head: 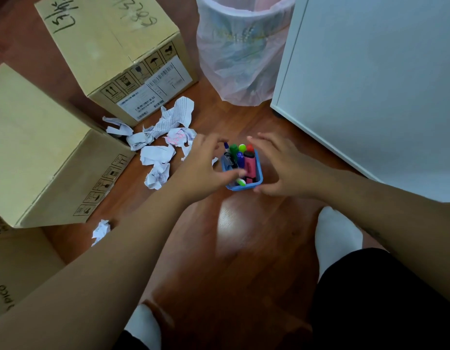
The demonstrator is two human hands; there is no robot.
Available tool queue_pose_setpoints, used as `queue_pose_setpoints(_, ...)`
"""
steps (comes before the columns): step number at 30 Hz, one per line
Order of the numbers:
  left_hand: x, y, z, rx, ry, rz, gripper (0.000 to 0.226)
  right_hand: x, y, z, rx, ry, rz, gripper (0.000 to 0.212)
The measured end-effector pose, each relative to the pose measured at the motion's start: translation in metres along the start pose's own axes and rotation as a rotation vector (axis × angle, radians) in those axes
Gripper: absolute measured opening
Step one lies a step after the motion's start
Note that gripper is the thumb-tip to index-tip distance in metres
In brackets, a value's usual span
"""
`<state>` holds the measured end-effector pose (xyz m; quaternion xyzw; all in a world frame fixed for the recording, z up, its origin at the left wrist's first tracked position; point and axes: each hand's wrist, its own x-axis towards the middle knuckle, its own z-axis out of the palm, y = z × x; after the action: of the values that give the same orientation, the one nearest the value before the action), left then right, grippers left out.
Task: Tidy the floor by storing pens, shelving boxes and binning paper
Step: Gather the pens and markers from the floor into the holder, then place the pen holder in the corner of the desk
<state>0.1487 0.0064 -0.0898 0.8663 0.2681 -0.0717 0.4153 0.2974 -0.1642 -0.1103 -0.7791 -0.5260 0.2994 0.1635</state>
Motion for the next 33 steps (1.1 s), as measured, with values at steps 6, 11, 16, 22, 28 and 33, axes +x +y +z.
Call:
queue_pose_setpoints(6,-0.007,-0.021,0.024,-0.197,-0.216,0.003,0.117,0.014,0.005,0.017,0.237,-0.09,0.096,0.124)
queue_pose_setpoints(11,0.016,-0.018,0.031,-0.213,0.041,-0.007,0.046,0.024,0.011,0.038,0.484,-0.023,0.059,0.086)
queue_pose_setpoints(16,0.026,-0.017,0.028,-0.227,0.033,0.005,0.033,0.023,0.012,0.052,0.453,0.025,0.057,0.087)
queue_pose_setpoints(22,0.022,-0.026,0.032,-0.268,-0.026,-0.056,0.061,0.017,0.017,0.058,0.43,-0.029,0.047,0.071)
queue_pose_setpoints(28,0.008,-0.013,0.016,-0.371,-0.205,-0.058,0.063,0.008,0.001,0.023,0.548,-0.022,0.087,0.08)
queue_pose_setpoints(33,-0.012,0.017,-0.028,-0.309,-0.241,-0.004,0.081,0.004,-0.033,-0.031,0.572,-0.009,0.083,0.083)
